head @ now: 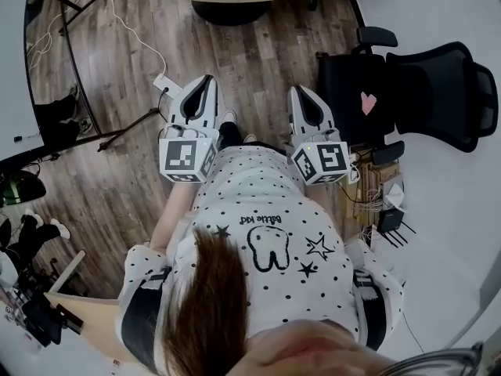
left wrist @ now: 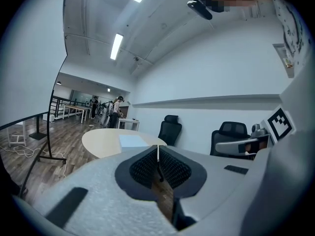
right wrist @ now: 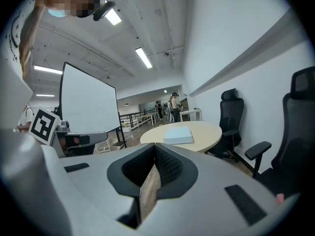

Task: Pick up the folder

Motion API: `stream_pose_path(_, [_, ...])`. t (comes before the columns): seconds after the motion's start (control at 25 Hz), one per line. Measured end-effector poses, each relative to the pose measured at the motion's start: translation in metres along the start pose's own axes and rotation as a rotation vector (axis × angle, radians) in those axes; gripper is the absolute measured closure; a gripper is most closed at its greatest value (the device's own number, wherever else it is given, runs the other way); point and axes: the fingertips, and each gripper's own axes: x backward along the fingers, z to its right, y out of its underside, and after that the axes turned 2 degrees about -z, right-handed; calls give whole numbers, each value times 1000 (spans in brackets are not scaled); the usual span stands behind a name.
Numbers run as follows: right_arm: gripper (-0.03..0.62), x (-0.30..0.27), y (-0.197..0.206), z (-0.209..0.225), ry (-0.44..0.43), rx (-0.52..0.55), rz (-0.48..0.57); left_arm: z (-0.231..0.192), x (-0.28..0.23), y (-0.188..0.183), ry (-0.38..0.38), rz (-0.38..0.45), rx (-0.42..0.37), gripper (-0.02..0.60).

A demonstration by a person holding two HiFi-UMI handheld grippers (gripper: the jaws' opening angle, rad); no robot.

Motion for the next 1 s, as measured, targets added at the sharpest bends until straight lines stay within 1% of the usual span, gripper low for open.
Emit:
stream_pose_path(0.16, [586,-20,-1,-3,-10,-2,-3,-14,-6,-6,-10,31,-11,558])
stream_pose_path(0.36, [586,-41,-2,-3,13,-24,-3,-41,-12,-15,-36,53,-28,558])
stream_pose_path(0.56, [586,-55,1,-3,31,-48,-20,-62,-16,-23,-59,82,-18,558])
stream_pose_path(0.8, [586,-64,1,2,30,-59,-28,-63,-25,-28,-69,99,4,558])
stream_pose_path(0.92, [586,-70,2,7,30,-70,-35,-60,-33,-27,-62,82,28,558])
stream_pose_path(1.0, [587,-73,4,10,30,-78,-43,-62,-37,-22,-62,69,30,558])
